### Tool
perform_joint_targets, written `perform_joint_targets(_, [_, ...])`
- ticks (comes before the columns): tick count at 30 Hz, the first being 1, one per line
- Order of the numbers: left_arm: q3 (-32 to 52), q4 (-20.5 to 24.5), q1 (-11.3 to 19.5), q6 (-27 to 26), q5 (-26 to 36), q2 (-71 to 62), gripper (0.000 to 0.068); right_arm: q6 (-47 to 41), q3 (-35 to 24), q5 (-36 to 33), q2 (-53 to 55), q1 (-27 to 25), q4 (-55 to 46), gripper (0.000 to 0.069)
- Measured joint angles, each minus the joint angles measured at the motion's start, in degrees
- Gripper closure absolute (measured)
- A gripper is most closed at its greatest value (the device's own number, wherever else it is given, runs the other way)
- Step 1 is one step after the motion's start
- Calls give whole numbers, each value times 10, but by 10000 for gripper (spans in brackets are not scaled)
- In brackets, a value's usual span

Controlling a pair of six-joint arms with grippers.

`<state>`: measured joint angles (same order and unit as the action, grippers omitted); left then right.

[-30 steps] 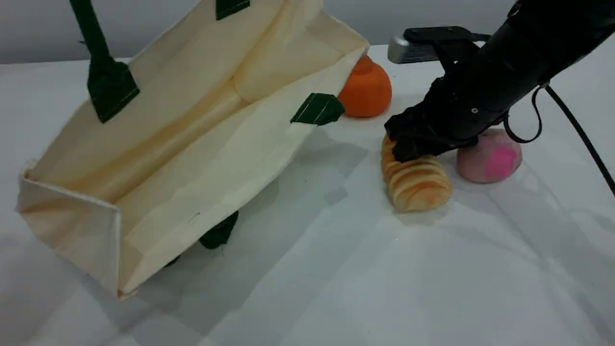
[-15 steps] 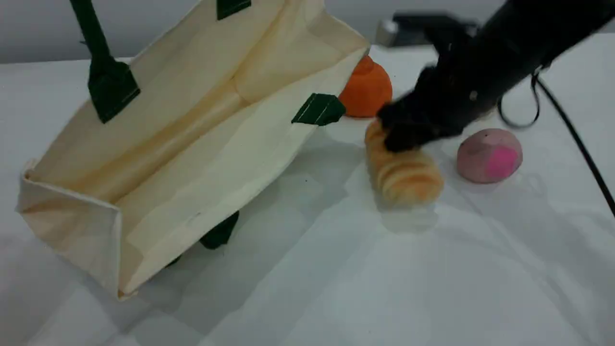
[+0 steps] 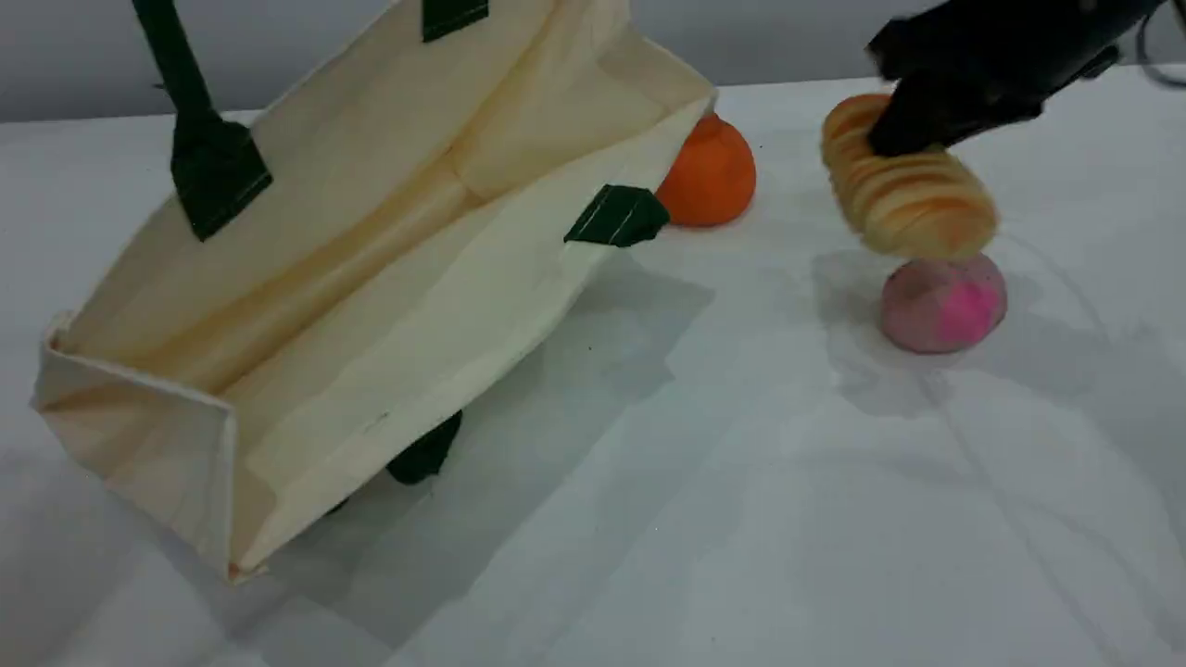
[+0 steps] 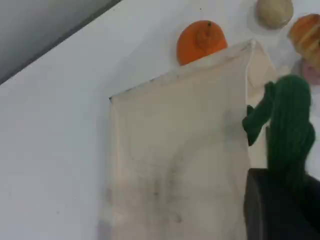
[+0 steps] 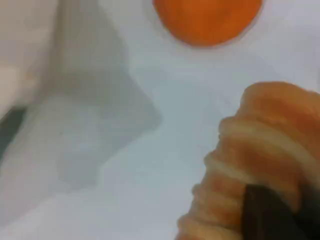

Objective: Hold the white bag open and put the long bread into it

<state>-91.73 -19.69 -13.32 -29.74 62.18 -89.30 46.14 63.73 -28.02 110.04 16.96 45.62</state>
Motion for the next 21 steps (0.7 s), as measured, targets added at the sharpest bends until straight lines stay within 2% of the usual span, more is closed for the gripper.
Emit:
perform_joint_targets(5, [0, -5, 0, -3, -6, -11, 588, -6, 0, -78, -68, 1, -15, 634])
perform_joint_targets(8, [-6, -32, 0, -31, -20, -20, 588, -19, 0, -117, -110, 1, -29, 640])
perform_joint_targets(10, [-18, -47, 0, -46, -25, -33, 588, -26, 0, -129, -136, 1, -26, 640])
perform_joint_targets(15, [-71, -74, -1, -45, -10, -79, 588, -32, 0, -163, -169, 4, -15, 642])
perform_joint_targets(21, [-115, -88, -26, -58, 14, -89, 588, -36, -22, -156, -169, 55, -17, 643])
